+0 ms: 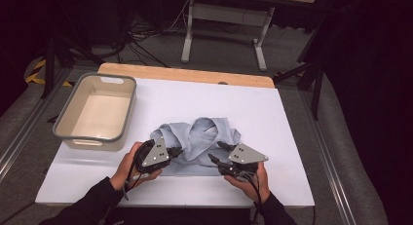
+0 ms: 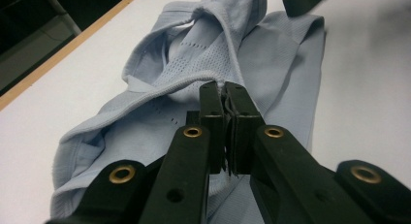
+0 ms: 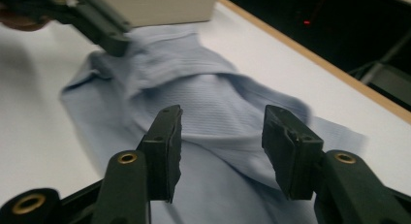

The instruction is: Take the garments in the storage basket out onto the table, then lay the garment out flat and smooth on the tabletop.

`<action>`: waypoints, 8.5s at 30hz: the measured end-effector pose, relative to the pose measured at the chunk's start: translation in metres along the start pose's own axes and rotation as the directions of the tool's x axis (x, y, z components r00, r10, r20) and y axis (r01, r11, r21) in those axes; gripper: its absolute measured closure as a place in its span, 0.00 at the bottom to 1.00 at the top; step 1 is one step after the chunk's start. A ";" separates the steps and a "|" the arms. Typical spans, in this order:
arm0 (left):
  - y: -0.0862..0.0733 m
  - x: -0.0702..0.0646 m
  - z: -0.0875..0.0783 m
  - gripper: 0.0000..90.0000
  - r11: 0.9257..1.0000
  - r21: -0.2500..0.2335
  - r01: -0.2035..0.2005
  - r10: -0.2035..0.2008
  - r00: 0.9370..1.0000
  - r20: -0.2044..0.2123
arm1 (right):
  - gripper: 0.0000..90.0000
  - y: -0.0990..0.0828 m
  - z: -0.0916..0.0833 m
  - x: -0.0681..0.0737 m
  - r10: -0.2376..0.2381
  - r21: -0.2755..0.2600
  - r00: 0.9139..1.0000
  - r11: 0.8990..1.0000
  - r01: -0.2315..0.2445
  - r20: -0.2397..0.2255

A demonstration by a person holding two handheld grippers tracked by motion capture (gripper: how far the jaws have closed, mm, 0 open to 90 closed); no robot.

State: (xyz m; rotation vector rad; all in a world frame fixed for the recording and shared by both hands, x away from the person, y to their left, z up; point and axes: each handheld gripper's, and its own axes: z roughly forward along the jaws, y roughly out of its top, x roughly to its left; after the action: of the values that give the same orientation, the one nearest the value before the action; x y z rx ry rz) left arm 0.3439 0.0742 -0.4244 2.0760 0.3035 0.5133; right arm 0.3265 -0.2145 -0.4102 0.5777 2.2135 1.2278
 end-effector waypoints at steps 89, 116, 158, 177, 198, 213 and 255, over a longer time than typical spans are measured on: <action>-0.003 0.040 0.012 0.97 0.973 -0.076 0.219 -0.220 0.975 -0.005 | 0.94 -0.051 0.028 -0.041 0.113 0.267 0.992 0.956 -0.122 0.050; 0.030 0.072 -0.071 0.97 0.962 -0.232 0.142 -0.202 0.944 -0.261 | 0.94 0.000 0.066 -0.064 0.138 0.044 0.979 0.988 -0.146 0.152; 0.029 -0.015 0.002 0.55 0.996 -0.070 -0.052 0.060 0.992 0.113 | 0.68 -0.032 0.014 -0.108 0.257 0.095 0.938 0.954 -0.285 0.232; -0.023 0.022 0.010 0.35 0.986 0.111 0.123 -0.114 0.990 -0.086 | 0.36 -0.043 0.032 -0.061 0.280 0.275 0.954 0.914 -0.300 0.110; -0.036 0.042 0.033 0.81 0.948 0.232 0.219 -0.236 0.970 0.048 | 0.90 -0.046 0.047 -0.058 0.295 0.283 0.955 0.915 -0.287 0.016; 0.004 0.043 -0.036 0.86 0.989 0.037 0.144 -0.132 0.965 -0.228 | 0.93 -0.005 0.034 -0.072 0.267 0.065 0.959 0.960 -0.274 0.097; -0.036 0.051 0.028 0.50 0.921 0.329 0.208 -0.155 0.971 -0.182 | 0.42 -0.060 0.005 -0.091 0.355 0.217 0.913 0.893 -0.395 0.200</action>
State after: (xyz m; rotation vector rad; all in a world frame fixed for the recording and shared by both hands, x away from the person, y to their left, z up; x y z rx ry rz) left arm 0.4017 0.0932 -0.4557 2.3202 0.7158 0.5358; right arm 0.3926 -0.2955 -0.4419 1.2137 2.2019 1.0355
